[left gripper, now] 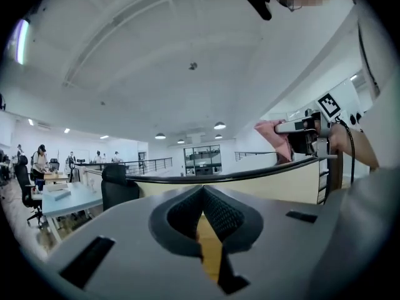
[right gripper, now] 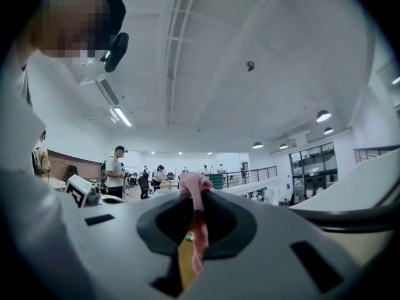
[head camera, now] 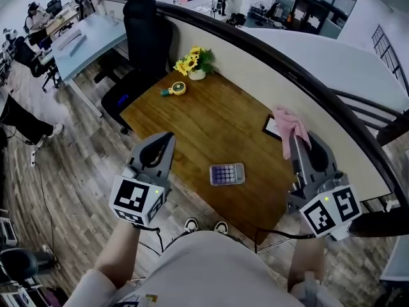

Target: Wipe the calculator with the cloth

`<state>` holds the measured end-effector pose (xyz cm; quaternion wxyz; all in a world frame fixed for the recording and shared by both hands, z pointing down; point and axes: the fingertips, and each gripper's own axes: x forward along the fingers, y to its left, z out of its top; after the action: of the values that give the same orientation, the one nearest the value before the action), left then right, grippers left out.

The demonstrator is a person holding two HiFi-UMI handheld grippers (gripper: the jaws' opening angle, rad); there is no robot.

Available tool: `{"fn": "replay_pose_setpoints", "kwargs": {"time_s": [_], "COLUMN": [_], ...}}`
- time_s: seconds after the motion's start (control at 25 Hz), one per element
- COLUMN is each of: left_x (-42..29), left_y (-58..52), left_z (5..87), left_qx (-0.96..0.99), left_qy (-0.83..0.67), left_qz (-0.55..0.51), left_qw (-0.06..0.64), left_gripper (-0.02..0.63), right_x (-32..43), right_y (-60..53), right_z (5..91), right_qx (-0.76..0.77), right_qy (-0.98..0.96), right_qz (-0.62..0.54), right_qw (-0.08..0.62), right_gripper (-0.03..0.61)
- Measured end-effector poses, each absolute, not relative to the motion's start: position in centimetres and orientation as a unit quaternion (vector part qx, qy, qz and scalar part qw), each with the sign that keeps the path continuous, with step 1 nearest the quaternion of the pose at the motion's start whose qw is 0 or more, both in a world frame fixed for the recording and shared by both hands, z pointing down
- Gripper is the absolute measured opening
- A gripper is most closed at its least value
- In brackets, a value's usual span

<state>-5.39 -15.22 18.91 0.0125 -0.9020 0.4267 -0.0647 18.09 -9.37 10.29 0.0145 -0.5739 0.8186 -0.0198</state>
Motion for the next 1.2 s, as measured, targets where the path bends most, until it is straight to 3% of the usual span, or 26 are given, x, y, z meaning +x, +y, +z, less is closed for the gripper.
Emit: {"fn": "replay_pose_setpoints", "kwargs": {"time_s": [0.56, 1.2], "left_x": [-6.7, -5.7], "left_y": [-11.6, -10.5], "left_z": [11.4, 19.6], "left_qx": [-0.898, -0.906], "left_qy": [0.429, 0.414], "left_qz": [-0.025, -0.079], "left_qw": [0.095, 0.037], "left_gripper": [0.003, 0.003], "right_x": [18.6, 17.1], "right_y": [-4.4, -3.8], "right_z": [7.8, 19.3], "right_qx": [-0.580, -0.570], "right_qy": [0.815, 0.814], "right_qz": [0.013, -0.080], "right_qw": [0.005, -0.081], "right_gripper": [0.032, 0.032]}}
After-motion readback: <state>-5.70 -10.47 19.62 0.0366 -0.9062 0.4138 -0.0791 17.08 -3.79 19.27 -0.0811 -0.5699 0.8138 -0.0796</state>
